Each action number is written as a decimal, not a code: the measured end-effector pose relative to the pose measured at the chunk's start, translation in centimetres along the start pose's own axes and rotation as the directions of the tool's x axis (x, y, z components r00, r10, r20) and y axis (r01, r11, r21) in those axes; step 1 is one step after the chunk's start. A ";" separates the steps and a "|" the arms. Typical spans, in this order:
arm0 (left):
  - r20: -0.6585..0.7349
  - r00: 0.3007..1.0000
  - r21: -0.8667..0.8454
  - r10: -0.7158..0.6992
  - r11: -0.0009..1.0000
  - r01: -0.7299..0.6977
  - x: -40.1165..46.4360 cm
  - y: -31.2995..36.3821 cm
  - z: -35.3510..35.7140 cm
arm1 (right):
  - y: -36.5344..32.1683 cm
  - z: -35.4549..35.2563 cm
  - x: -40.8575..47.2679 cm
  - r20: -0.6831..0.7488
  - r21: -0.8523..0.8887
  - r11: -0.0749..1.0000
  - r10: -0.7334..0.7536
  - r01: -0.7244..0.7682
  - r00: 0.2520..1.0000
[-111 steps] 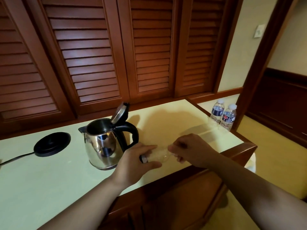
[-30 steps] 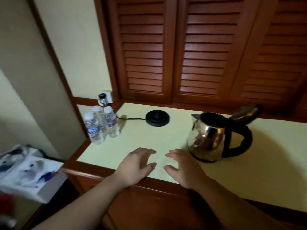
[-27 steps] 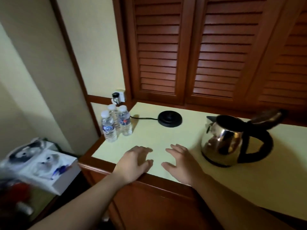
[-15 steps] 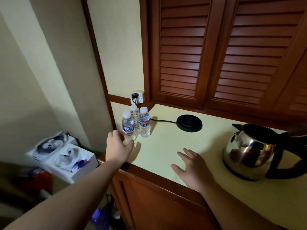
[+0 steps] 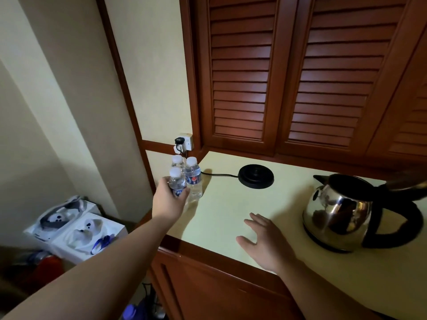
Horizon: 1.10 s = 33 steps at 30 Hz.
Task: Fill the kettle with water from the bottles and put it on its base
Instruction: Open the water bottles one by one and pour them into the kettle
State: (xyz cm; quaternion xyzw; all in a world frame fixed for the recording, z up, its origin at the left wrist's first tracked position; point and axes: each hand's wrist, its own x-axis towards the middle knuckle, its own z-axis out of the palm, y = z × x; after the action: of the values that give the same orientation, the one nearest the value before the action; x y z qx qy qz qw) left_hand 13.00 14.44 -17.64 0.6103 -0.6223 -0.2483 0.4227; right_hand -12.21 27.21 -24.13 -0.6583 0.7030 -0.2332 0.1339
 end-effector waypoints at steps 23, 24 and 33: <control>0.448 0.816 -0.352 0.367 0.911 -0.217 -8.8 5.8 9.6 | -3.9 -12.3 2.2 -0.274 0.140 0.986 -0.046 0.088 0.961; 0.453 0.810 -0.355 0.372 0.909 -0.219 -8.8 5.8 9.7 | -3.8 -12.4 2.4 -0.273 0.118 0.989 -0.053 0.088 0.960; 0.534 0.758 -0.378 0.375 0.908 -0.183 -8.2 5.7 9.8 | -2.7 -13.7 2.2 -0.109 0.138 0.962 -0.220 0.234 0.969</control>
State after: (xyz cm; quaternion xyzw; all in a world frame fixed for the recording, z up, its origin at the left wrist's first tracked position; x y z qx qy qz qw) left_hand 0.93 21.13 -19.88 0.3279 -0.7620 -0.4529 0.3268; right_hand -16.87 27.07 -10.77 -0.7112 0.6087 -0.3294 0.1227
